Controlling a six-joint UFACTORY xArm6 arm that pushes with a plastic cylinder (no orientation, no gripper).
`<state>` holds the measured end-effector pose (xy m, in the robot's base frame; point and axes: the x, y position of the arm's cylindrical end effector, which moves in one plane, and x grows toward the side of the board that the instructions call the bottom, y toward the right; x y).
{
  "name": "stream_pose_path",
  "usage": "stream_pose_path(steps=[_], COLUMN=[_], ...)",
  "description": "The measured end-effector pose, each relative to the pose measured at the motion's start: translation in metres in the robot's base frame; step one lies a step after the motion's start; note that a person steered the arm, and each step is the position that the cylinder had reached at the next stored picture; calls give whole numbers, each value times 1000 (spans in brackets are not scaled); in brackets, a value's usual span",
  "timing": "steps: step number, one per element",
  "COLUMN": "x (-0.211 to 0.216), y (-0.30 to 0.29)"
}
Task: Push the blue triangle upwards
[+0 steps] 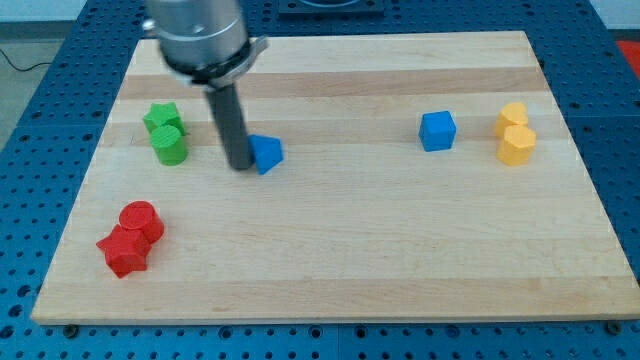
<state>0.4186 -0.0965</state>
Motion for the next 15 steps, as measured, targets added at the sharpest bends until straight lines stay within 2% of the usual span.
stream_pose_path(steps=[1,2,3,4,5,6,7,8,9,10,11,12,13,14,15], x=[-41,-41,-15,10,18,-20,-38,27,51,-1,-50,-36,-1,-11,-57], y=[35,32,11,28,84,123,124,97,40,29,43,30,17,48,76])
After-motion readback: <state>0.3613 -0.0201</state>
